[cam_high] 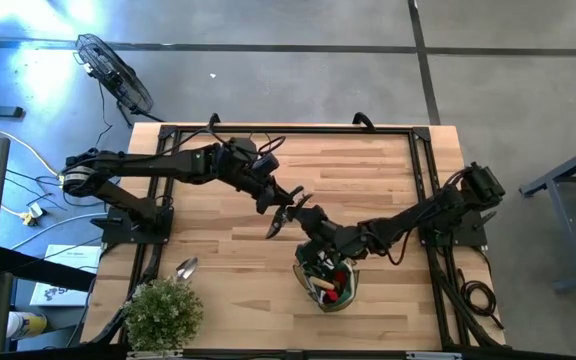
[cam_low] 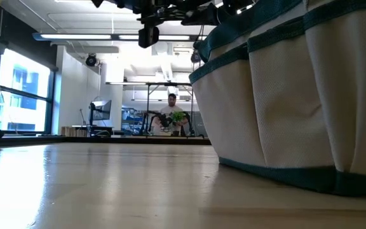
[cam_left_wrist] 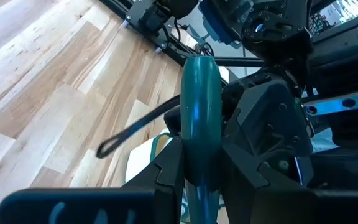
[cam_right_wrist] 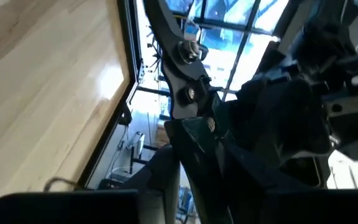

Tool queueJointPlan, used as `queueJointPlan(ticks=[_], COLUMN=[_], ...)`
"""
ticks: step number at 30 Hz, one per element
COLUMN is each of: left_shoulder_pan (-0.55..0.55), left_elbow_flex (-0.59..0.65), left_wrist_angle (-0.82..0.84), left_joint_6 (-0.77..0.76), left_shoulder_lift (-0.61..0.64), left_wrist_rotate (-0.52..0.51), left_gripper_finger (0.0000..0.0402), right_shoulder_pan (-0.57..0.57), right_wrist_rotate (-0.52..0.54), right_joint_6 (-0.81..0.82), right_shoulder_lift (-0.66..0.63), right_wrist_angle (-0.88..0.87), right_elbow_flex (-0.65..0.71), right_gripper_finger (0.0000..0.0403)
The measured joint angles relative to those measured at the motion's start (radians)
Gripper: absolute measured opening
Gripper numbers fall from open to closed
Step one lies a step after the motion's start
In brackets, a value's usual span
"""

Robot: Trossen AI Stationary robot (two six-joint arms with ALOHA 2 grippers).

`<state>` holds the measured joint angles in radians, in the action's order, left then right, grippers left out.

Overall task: Pick & Place Garden tools in Gardening bag
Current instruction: Put the green shear scissors into the green gardening bag

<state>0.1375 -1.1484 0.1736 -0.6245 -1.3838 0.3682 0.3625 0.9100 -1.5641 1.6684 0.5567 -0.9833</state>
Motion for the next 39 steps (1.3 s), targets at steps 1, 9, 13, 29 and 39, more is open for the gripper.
queueJointPlan(ticks=[1,9,13,29,39], left_shoulder_pan=[0.000,-0.003,-0.003,0.000,0.000], left_elbow_flex=[0.000,-0.002,-0.002,0.000,0.001], left_wrist_angle=[-0.002,-0.008,-0.008,0.017,0.077], left_joint_6=[0.007,0.059,0.071,0.120,0.234], left_shoulder_lift=[0.000,-0.003,-0.003,0.024,0.091], left_wrist_rotate=[-0.004,-0.046,-0.054,-0.059,-0.313], left_gripper_finger=[0.0065,0.0043,0.0043,0.0042,0.0042], right_shoulder_pan=[0.006,0.077,0.105,0.105,0.098], right_wrist_rotate=[0.014,0.105,0.135,0.227,0.317], right_joint_6=[0.008,0.033,0.046,0.159,0.449], right_shoulder_lift=[0.000,0.001,0.001,-0.001,-0.014], right_wrist_angle=[0.001,0.017,0.035,0.022,0.079], right_elbow_flex=[0.000,-0.004,-0.004,0.002,0.001], right_gripper_finger=[0.0092,0.0093,0.0093,0.0091,0.0092])
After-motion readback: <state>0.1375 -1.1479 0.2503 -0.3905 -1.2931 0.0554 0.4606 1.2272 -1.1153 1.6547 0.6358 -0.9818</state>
